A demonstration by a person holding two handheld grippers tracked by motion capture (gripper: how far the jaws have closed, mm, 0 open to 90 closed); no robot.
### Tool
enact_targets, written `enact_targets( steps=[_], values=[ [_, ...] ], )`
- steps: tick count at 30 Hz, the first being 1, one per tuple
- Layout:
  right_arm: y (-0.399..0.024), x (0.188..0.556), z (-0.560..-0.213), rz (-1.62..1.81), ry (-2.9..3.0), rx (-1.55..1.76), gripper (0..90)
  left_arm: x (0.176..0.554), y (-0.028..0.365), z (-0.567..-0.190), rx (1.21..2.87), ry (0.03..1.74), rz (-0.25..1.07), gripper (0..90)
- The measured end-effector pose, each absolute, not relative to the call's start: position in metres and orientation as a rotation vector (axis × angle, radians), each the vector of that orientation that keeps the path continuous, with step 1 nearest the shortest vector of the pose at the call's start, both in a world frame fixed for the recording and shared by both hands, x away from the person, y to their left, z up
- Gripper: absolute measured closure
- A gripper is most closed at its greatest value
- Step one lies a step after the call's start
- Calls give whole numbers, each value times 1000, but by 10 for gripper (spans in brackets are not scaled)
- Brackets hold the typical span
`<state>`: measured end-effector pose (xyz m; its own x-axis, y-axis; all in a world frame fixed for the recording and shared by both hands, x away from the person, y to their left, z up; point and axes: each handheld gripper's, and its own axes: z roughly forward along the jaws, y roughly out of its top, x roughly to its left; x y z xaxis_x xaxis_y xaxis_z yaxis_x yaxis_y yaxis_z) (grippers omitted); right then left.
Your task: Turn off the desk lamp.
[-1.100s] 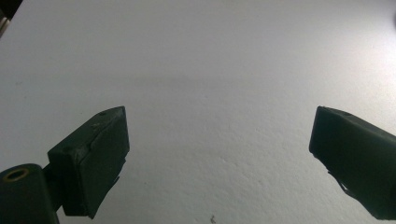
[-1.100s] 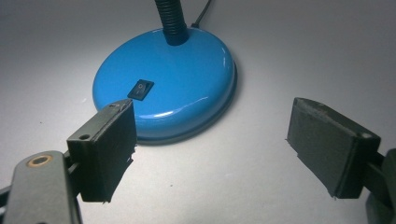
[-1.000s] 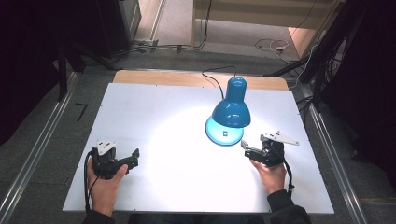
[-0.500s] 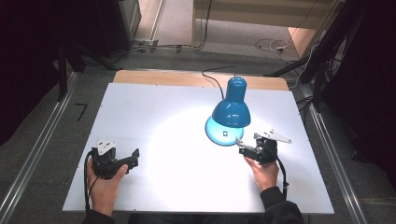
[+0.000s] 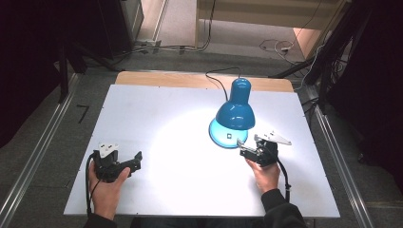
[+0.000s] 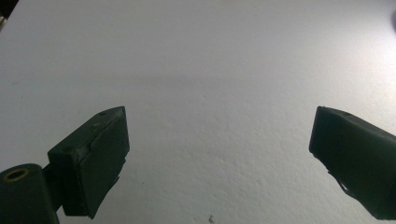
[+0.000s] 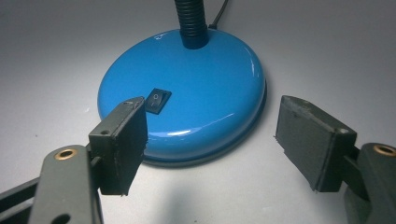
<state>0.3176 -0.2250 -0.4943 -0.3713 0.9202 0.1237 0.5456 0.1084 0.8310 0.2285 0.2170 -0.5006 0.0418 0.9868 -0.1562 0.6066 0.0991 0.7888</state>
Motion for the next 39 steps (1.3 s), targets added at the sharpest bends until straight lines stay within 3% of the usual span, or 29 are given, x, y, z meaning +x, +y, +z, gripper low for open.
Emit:
enact_targets(
  steps=[7, 21, 22, 24, 27, 28, 29, 32, 39],
  values=[
    [-221, 322, -499, 1081, 1988, 1421, 251, 229, 217, -500, 1588, 1647, 661, 55],
    [-213, 321, -501, 1091, 1975, 1371, 465, 229, 217, -499, 1588, 1643, 657, 59],
    [-210, 321, -501, 1104, 1977, 1364, 526, 228, 217, -499, 1588, 1641, 657, 59],
    [-209, 321, -501, 1110, 1979, 1363, 539, 228, 217, -499, 1589, 1640, 657, 59],
    [-206, 321, -502, 1129, 1985, 1344, 692, 228, 217, -499, 1590, 1640, 655, 59],
    [-206, 321, -502, 1129, 1985, 1344, 692, 228, 217, -499, 1589, 1639, 654, 59],
    [-205, 321, -503, 1145, 1988, 1342, 766, 228, 217, -499, 1589, 1640, 654, 59],
    [-204, 321, -503, 1168, 1983, 1338, 855, 228, 217, -499, 1589, 1639, 654, 60],
    [-199, 322, -506, 1213, 1976, 1328, 878, 229, 217, -499, 1590, 1636, 653, 60]
  ],
)
